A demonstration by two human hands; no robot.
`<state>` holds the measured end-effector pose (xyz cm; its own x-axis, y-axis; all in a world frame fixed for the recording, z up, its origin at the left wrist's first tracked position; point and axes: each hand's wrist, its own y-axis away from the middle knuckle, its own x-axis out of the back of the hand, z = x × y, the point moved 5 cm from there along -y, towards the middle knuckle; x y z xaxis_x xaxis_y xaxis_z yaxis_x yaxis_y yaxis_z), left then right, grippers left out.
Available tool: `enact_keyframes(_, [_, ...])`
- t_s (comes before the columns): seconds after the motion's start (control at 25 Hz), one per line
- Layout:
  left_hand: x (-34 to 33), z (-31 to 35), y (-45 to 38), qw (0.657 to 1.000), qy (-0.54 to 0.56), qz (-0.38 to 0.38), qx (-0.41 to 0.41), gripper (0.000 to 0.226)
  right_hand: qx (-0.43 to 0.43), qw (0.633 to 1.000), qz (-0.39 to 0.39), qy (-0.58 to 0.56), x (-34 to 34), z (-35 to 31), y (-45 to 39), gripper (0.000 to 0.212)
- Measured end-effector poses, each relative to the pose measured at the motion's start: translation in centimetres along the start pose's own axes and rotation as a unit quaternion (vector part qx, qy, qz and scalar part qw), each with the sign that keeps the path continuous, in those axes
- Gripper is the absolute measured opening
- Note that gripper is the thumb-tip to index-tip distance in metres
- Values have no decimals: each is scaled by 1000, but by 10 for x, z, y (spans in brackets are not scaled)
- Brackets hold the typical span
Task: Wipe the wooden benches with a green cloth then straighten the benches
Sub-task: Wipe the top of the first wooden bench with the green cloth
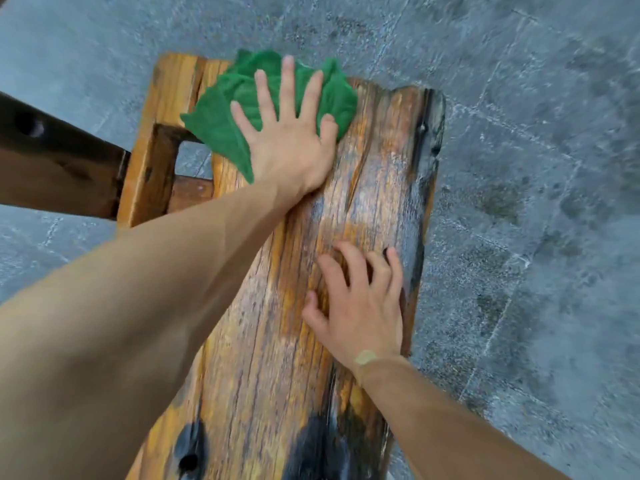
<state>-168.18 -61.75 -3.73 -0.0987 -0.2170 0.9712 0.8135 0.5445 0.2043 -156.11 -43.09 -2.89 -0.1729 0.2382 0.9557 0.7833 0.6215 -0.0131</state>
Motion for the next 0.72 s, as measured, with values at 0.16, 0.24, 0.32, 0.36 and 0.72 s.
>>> enact_keyframes(0.16, [-15, 86, 44, 946, -70, -73, -309, 59, 0, 1000, 1, 11, 1, -1, 2, 45])
enact_keyframes(0.24, [-14, 68, 65, 888, -95, -87, -442, 60, -2, 1000, 6, 7, 1, 0, 1, 44])
enact_keyframes(0.32, [-9, 2, 69, 891, -96, -64, -439, 61, 4, 1000, 10, -3, 3, -1, 2, 42])
enact_keyframes(0.36, [-7, -39, 63, 919, -82, -54, -381, 61, 5, 1000, 8, -4, 3, -1, 3, 42])
enact_keyframes(0.72, [16, -72, -18, 991, 44, 4, 126, 57, 7, 999, -33, 8, 1, -1, 1, 41])
